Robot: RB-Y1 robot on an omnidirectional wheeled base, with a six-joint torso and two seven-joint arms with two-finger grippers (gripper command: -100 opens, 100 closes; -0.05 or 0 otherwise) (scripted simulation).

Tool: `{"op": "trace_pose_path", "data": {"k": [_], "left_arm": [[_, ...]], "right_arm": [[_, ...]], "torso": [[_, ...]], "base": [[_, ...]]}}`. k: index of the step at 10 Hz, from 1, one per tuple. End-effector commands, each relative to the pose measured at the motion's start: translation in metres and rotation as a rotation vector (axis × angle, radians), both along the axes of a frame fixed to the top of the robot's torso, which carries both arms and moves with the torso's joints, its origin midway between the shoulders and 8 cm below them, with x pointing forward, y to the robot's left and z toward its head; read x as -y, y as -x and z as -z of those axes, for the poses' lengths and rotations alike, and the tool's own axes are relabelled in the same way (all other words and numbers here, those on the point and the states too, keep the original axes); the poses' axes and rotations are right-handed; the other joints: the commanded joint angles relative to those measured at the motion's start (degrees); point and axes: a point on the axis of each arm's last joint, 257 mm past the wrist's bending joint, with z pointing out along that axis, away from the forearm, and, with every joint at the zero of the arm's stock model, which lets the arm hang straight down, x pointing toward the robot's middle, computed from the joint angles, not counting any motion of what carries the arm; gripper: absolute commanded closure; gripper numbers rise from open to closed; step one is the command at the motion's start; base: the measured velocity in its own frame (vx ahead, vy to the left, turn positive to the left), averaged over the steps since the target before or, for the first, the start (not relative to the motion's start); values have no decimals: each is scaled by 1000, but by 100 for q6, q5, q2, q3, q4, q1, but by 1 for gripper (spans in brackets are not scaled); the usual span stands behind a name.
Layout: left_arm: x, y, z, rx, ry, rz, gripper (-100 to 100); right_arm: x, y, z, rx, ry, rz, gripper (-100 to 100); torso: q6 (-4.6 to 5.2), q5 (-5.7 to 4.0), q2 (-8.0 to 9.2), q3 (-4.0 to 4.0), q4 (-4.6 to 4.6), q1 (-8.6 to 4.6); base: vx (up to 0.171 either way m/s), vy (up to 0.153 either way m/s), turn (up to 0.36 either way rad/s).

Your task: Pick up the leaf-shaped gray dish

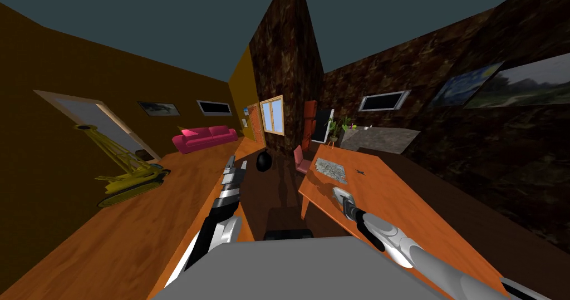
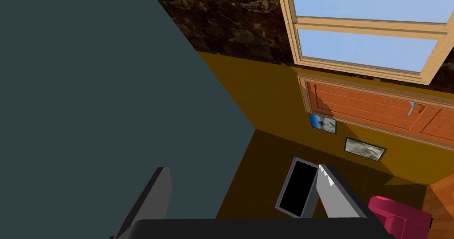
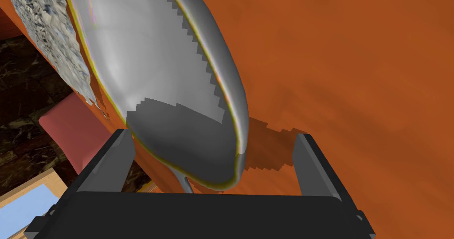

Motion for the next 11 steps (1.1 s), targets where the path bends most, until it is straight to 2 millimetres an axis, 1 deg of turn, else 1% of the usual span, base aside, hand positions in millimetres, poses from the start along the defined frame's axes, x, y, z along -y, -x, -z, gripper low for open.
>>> {"op": "trace_pose_path", "data": {"k": [1,2,3,7,8,9,11], "left_arm": [[0,0,0,0,0,0,0],[0,0,0,0,0,0,0],[0,0,0,0,0,0,0],[0,0,0,0,0,0,0],[0,0,0,0,0,0,0],[0,0,0,0,0,0,0],[0,0,0,0,0,0,0]], "right_arm": [[4,0,3,0,-1,28,-100],[4,0,2,0,0,18,-100],[4,0,2,1,0,20,100],[4,1,2,0,-1,21,100],[4,1,2,0,-1,21,0],[-1,0,0,1,0,-3,100],[-7,1,-3,1,0,-33,100]], "torso": [[0,0,0,0,0,0],[-2,-4,-6,-4,-2,-7],[2,-4,-22,-13,-5,-6],[-1,-1,-40,-23,-8,2],[-1,0,-40,-22,-8,3],[-1,0,-40,-22,-7,3],[4,5,-61,-33,-10,14]], "base": [[-85,-29,189],[-36,-15,38],[-7,-2,-8],[-2,0,-2],[0,0,0],[52,18,-204],[88,30,-191]]}}
